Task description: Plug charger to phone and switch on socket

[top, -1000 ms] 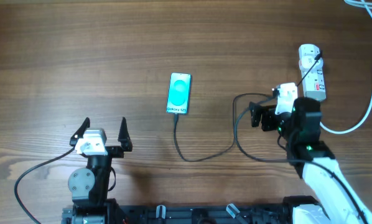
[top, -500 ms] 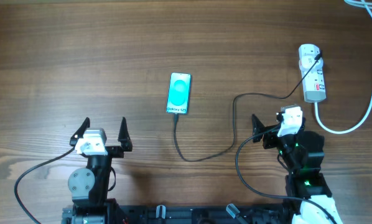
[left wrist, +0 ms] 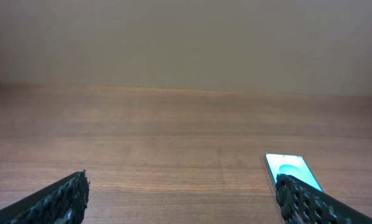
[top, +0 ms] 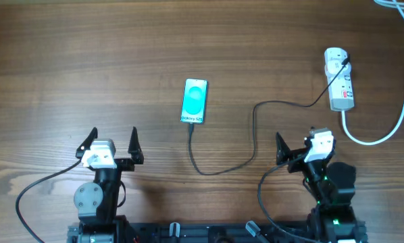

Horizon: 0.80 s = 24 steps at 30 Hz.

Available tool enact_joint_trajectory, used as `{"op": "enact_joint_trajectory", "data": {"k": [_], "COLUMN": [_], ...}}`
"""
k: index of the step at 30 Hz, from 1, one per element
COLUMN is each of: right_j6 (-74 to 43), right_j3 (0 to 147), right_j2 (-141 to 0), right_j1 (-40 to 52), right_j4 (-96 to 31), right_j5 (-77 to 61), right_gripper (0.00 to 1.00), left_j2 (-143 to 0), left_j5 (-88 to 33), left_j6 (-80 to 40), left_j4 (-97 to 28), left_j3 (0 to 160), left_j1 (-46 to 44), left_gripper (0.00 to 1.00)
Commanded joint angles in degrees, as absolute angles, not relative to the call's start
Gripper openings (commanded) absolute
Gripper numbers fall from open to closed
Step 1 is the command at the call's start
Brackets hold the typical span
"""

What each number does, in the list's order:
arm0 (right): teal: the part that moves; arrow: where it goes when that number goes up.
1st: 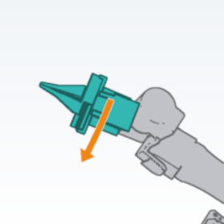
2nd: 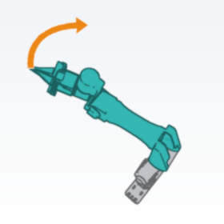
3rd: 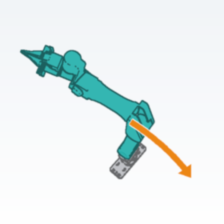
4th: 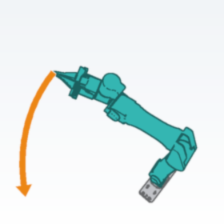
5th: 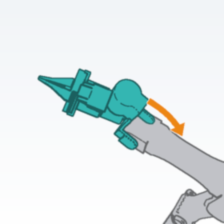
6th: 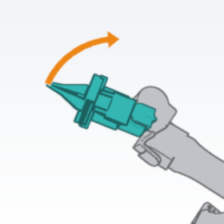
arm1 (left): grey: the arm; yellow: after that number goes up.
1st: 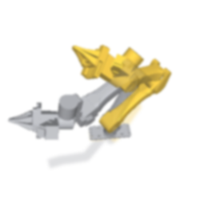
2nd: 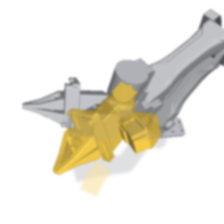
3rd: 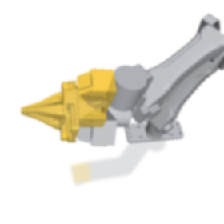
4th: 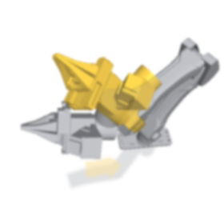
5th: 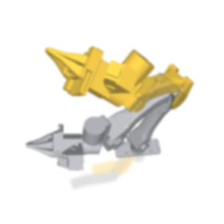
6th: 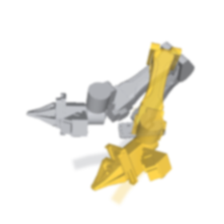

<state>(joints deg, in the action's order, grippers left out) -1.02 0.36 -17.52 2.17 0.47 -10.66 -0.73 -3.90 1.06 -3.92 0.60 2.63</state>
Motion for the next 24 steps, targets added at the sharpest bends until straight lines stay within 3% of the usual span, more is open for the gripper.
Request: {"op": "enact_joint_trajectory", "data": {"k": [1, 7, 24], "right_j6": [-1.5, -1.5, -1.5], "right_j3": [0.3, 0.3, 0.3], "right_j2": [-10.2, -0.2, -0.2], "right_j1": [2.3, 2.3, 2.3], "right_j4": [0.6, 0.7, 0.6], "right_j5": [-9.9, -9.8, -9.5], "right_gripper": [1.0, 1.0, 1.0], "left_j2": [-0.2, -0.2, -0.2], "left_j5": [-3.5, -3.5, -3.5], "left_j6": [2.0, 2.0, 2.0], "left_j4": [-4.3, -4.3, -4.3], "left_j3": [0.3, 0.3, 0.3], "left_j1": [2.4, 2.4, 2.4], "left_gripper": [1.0, 1.0, 1.0]}}
